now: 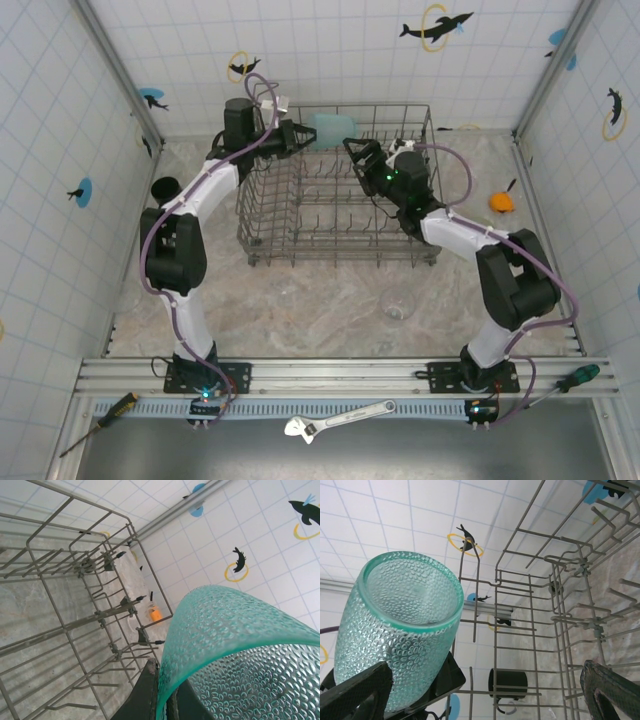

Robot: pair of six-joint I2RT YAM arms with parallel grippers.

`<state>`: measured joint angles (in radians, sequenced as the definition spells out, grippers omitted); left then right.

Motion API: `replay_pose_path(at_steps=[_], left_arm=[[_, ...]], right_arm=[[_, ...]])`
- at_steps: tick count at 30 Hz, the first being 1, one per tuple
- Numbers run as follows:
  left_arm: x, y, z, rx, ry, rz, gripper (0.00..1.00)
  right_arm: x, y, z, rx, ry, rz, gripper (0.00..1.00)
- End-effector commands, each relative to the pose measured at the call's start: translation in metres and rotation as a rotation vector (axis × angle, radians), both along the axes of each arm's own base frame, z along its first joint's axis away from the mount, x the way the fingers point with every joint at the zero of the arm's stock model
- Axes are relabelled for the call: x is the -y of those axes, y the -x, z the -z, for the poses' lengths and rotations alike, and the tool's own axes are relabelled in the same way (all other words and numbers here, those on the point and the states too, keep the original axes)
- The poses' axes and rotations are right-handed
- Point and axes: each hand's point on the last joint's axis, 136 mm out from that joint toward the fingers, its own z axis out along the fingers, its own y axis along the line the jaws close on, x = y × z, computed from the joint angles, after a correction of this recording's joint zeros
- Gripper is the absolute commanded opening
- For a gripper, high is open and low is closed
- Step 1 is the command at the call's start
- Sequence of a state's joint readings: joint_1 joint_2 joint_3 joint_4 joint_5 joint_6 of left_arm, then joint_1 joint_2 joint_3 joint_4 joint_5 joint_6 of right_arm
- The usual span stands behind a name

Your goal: Load the cups into the dish rack

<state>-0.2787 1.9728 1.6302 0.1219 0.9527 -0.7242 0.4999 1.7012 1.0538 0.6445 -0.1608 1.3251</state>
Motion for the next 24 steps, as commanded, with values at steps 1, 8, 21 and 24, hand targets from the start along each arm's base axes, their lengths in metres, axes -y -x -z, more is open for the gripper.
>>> replay_pose_path(at_steps=[1, 8, 21, 24], left_arm=[[0.003, 0.006, -0.003, 0.018, 0.022, 0.031, 0.0], [0.002, 0.01, 0.011, -0.008, 0.021, 0.029, 0.0], [0.001, 0.019, 0.021, -0.024, 0.022, 0.038, 0.0], [0.001, 0.021, 0.025, -0.03, 0.02, 0.044, 0.0]], right_arm=[[-0.003, -0.009, -0.037, 0.082, -0.088, 0.043, 1.0], [-0.002, -0.016, -0.045, 0.091, -0.122, 0.077, 1.0], [-0.021, -0.034, -0.042, 0.054, -0.217, 0.056, 0.94], [-0.024, -0.036, -0.044, 0.057, -0.227, 0.052, 0.91]])
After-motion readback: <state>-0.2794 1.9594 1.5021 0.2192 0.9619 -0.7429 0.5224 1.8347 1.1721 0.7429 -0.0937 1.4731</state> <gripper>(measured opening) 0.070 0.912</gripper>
